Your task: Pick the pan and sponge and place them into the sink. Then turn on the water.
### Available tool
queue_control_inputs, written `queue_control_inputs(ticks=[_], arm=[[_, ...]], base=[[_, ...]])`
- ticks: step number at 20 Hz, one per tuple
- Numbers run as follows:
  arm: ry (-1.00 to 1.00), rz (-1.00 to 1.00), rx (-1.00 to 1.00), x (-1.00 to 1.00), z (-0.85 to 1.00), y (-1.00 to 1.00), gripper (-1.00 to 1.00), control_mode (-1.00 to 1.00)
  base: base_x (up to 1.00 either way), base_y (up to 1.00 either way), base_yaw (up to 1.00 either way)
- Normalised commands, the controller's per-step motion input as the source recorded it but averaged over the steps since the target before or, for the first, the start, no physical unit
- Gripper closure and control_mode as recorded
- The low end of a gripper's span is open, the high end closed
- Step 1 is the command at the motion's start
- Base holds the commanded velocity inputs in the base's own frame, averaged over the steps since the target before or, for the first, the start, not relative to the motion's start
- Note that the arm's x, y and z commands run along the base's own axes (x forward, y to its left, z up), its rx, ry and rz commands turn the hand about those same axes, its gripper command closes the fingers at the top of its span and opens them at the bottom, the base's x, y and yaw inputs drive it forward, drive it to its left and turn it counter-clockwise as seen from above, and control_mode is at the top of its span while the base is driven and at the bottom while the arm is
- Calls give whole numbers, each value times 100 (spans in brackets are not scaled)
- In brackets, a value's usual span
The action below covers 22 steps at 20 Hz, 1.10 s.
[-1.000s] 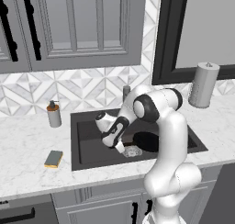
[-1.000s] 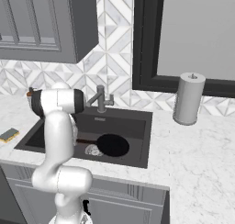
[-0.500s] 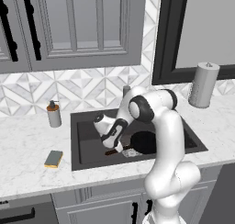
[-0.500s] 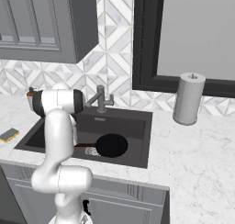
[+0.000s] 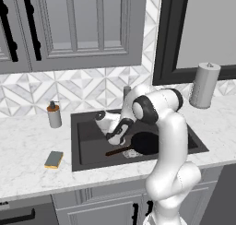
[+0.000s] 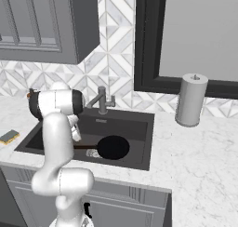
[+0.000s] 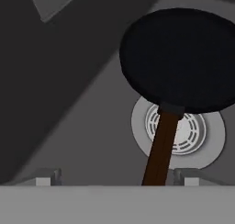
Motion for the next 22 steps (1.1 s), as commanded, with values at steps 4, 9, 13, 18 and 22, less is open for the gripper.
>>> queue_control_inputs(ticks=[4, 9, 13, 18, 22], arm=[[-30, -6, 1, -78, 36, 47, -100, -100], [-36, -10, 1, -94, 43, 38, -100, -100], [-18, -3, 0, -86, 68, 36, -100, -100], [-1, 0, 0, -89, 78, 21, -100, -100], [14, 0, 0, -73, 96, 4, -100, -100]], base=[[0, 0, 0], [0, 0, 0], [0, 0, 0], [0, 0, 0], [0, 0, 0]])
